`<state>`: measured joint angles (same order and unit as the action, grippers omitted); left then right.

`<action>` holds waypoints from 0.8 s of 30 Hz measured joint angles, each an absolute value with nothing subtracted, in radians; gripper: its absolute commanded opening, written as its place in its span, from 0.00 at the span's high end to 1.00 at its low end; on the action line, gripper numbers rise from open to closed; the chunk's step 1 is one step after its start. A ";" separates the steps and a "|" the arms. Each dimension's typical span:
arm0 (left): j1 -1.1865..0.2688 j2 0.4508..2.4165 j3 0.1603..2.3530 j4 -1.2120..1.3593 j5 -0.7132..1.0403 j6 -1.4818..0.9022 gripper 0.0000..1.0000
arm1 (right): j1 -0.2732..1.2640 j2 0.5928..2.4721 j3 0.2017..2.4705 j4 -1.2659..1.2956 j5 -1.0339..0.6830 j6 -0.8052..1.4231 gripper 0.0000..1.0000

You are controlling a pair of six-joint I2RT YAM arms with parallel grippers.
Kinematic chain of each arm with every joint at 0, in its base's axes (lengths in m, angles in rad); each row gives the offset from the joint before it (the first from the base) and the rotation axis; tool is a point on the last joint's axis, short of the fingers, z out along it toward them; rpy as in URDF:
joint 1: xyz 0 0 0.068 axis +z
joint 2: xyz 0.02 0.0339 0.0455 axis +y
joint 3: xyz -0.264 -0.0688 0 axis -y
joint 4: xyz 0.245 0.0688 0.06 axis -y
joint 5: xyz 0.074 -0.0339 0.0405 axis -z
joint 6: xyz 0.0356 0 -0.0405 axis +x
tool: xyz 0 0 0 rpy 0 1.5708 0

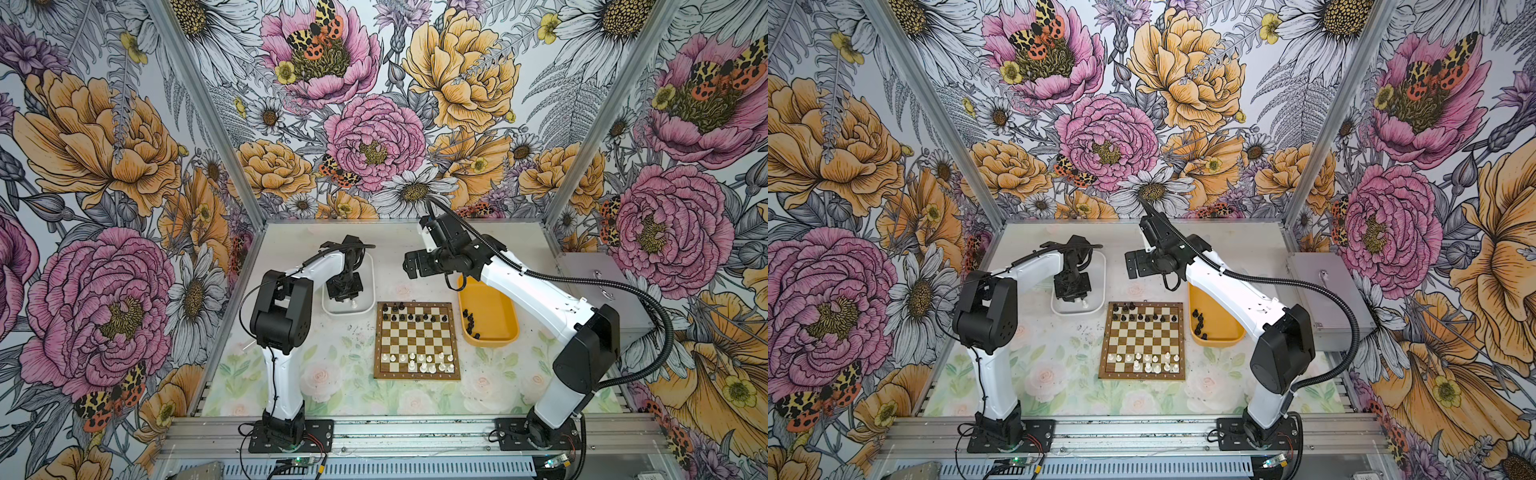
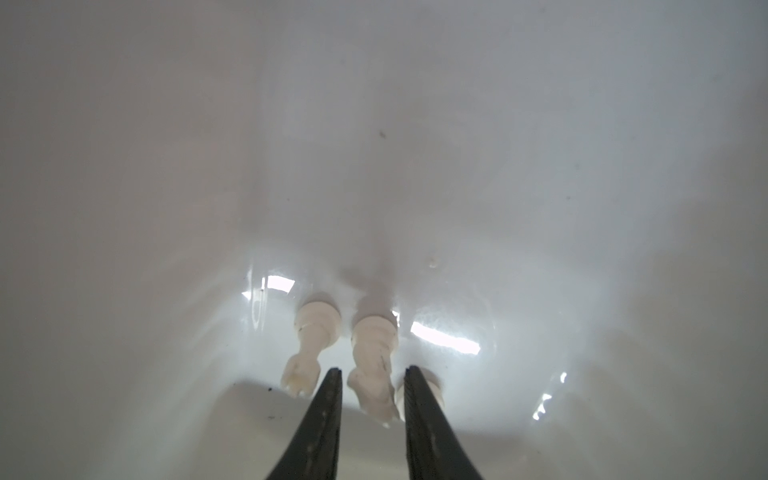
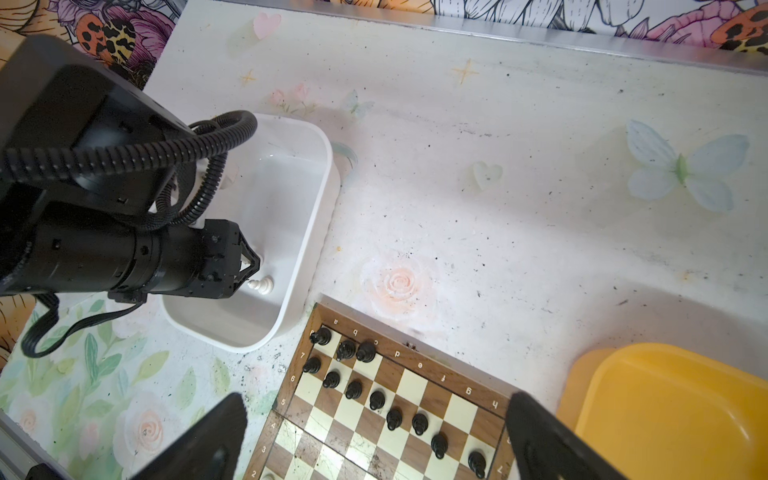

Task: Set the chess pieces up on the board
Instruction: 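Lower the left gripper into the white tub and grasp a white piece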

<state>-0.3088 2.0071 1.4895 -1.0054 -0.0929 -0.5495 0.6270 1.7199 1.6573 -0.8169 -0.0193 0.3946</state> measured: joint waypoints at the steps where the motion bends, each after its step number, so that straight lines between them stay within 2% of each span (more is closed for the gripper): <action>1: -0.309 2.007 1.491 -1.005 -0.093 -0.550 0.72 | 0.627 1.720 1.657 -0.817 -0.019 0.395 0.00; 15: -0.297 2.007 1.507 -1.005 -0.095 -0.550 0.72 | 0.620 1.720 1.657 -0.817 -0.020 0.394 0.00; 24: -0.297 2.007 1.507 -1.005 -0.095 -0.547 0.79 | 0.614 1.720 1.657 -0.817 -0.023 0.394 0.00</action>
<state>-0.2970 2.0071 1.5074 -1.0050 -0.0952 -0.5468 0.6136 1.7199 1.6573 -0.8169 -0.0231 0.3943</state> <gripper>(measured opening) 0.218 0.996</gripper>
